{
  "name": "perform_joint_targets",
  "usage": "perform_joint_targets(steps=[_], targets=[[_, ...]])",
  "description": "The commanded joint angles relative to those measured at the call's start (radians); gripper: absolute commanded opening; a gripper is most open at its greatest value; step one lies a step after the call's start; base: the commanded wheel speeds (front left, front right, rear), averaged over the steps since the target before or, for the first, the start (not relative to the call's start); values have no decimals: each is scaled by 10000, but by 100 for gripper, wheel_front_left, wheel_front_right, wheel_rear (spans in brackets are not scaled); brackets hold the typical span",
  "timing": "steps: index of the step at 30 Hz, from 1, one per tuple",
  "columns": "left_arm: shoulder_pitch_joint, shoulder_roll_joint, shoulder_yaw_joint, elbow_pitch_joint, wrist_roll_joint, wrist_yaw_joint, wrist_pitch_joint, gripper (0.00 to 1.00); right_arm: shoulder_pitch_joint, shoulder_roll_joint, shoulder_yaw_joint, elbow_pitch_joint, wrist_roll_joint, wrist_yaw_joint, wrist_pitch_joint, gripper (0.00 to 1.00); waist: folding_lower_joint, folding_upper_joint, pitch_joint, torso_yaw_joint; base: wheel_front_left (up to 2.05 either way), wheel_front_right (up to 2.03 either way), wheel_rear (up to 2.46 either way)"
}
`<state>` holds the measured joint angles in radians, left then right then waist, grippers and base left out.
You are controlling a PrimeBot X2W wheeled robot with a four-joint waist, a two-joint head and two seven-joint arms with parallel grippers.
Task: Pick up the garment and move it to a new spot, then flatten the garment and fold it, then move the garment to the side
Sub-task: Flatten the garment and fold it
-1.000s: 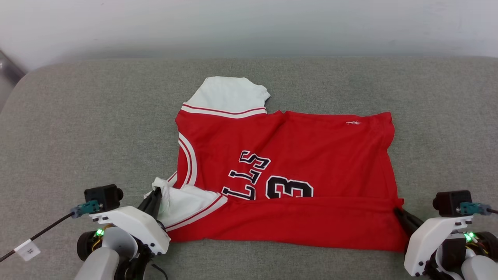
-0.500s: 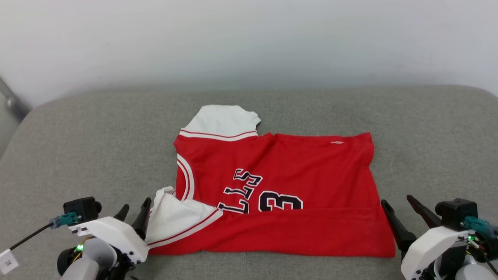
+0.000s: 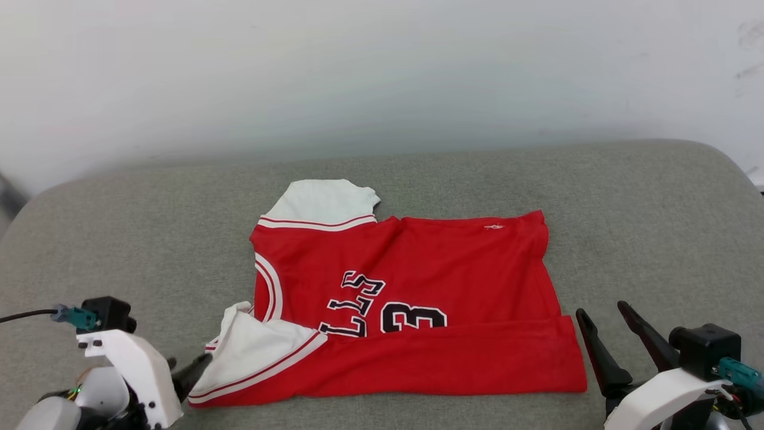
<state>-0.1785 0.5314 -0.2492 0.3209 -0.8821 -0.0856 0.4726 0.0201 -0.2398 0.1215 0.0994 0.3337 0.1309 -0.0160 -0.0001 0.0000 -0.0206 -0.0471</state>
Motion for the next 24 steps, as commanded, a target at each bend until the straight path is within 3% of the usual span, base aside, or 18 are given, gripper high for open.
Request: perform_joint_targets(steps=[1,5,10,18,19,21,24], targets=[[184,176,-10,-181,-241,114,539,100,85,90,-50,-132,-55,-4,92,100,1,0,106,-108,0,0,0],[558,567,13,-749,-709,464,1759,100,60,260,-48,-396,-90,-4,298,100,1,0,451,-293,0,0,0],[755,606,94,-758,-994,725,2186,100,-115,370,-56,-538,-85,-4,332,100,1,0,835,-511,0,0,0],[571,-314,-249,412,-1319,441,1971,99,-161,293,-215,-536,22,-4,450,100,1,0,1094,-652,0,0,0],[566,-474,-309,560,-1336,380,1926,47,-126,278,-238,-514,86,-4,540,100,1,0,1079,-649,0,0,0],[519,-659,-414,815,-1314,250,1812,0,-78,185,-316,-550,191,-4,674,100,1,0,1042,-630,0,0,0],[390,-759,-475,1053,-1266,106,1618,0,-5,71,-498,-608,393,-4,1085,100,1,0,944,-570,0,0,0]])
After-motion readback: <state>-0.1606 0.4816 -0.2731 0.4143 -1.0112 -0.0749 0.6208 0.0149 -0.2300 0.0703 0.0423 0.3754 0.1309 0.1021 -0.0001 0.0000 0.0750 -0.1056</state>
